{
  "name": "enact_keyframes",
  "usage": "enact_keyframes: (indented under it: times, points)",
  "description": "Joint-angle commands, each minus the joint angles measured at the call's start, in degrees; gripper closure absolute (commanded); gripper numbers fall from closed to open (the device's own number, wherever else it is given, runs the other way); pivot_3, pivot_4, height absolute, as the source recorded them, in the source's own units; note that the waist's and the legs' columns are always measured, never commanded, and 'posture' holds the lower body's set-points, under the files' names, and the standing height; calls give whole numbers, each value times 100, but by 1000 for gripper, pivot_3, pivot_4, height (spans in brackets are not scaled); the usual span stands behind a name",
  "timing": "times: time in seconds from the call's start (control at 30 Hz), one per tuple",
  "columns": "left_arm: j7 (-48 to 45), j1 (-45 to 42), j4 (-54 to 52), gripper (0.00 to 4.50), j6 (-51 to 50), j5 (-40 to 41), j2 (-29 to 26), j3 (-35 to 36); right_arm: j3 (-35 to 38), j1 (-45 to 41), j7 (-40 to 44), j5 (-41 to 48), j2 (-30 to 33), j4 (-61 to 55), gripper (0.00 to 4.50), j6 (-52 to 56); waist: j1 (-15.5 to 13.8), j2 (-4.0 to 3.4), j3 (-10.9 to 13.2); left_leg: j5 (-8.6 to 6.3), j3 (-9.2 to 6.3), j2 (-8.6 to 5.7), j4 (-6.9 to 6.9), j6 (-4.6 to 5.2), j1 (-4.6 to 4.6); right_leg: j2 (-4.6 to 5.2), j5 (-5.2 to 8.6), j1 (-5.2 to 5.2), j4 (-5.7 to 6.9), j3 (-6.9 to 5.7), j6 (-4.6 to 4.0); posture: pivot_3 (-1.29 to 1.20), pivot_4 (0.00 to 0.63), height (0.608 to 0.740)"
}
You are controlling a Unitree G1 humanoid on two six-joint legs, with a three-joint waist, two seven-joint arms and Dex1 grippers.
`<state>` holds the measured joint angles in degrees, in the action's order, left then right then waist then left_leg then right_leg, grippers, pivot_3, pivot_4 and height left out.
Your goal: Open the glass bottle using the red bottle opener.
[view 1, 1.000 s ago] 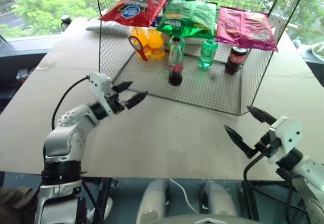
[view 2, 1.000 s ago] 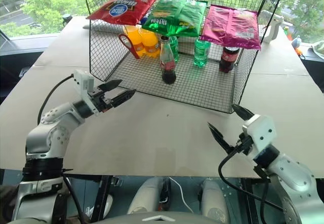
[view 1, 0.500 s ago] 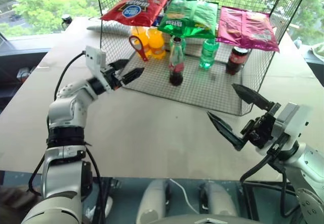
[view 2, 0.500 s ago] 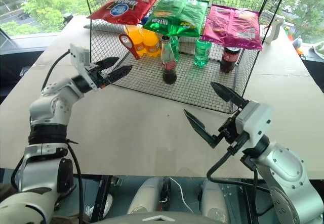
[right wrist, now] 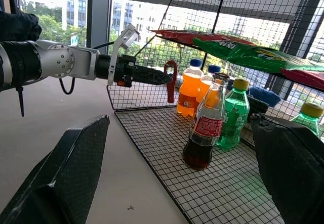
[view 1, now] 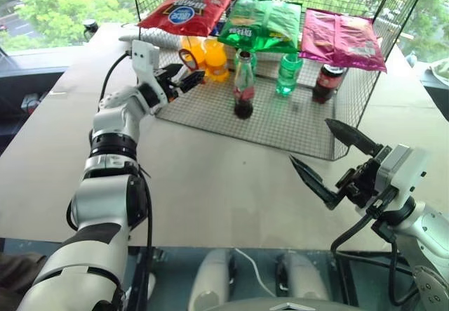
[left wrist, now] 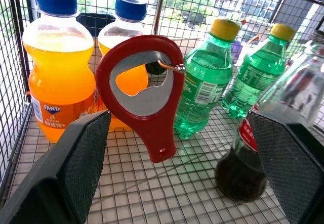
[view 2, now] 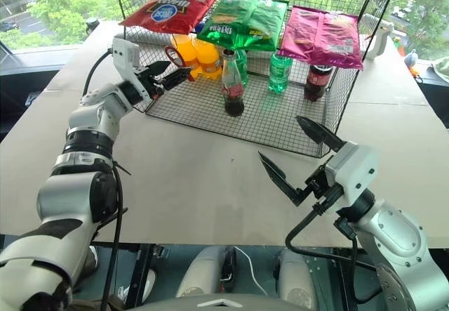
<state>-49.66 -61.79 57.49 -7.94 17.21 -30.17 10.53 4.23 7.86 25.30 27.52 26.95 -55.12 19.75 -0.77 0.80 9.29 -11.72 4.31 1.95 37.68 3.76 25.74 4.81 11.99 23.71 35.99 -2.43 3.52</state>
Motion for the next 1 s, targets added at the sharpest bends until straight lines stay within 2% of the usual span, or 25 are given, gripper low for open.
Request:
enact_keyframes:
  times: [0.03, 0.07, 0.57, 1.0]
  points:
    - [113, -360, 316, 910, 408, -172, 23, 27, 70, 116, -129, -103, -14, -290, 0, -126, 1, 2, 1, 0, -1, 1, 0, 0, 0, 0, 0, 0, 0, 0, 0, 0, 150, 740]
    - [130, -392, 375, 1081, 456, -189, 32, 43, 66, 142, -154, -124, -19, -309, 0, -127, 0, 2, 1, 0, -1, 1, 0, 0, 0, -1, 0, 0, 1, -1, 0, 0, 150, 740]
    - [436, -697, 983, 1081, 927, -523, -16, 101, -2, 162, -288, -265, 17, -387, 0, -19, -3, 9, 1, 0, -3, 9, 4, 0, 3, 0, -1, 0, 3, -1, 0, 0, 150, 740]
    - [19, -715, 1190, 1081, 1132, -719, -170, 55, -40, 221, -337, -307, 51, -402, 0, -6, -1, 10, 1, 0, -2, 9, 8, 0, 2, -1, -1, 0, 8, -1, 0, 0, 150, 740]
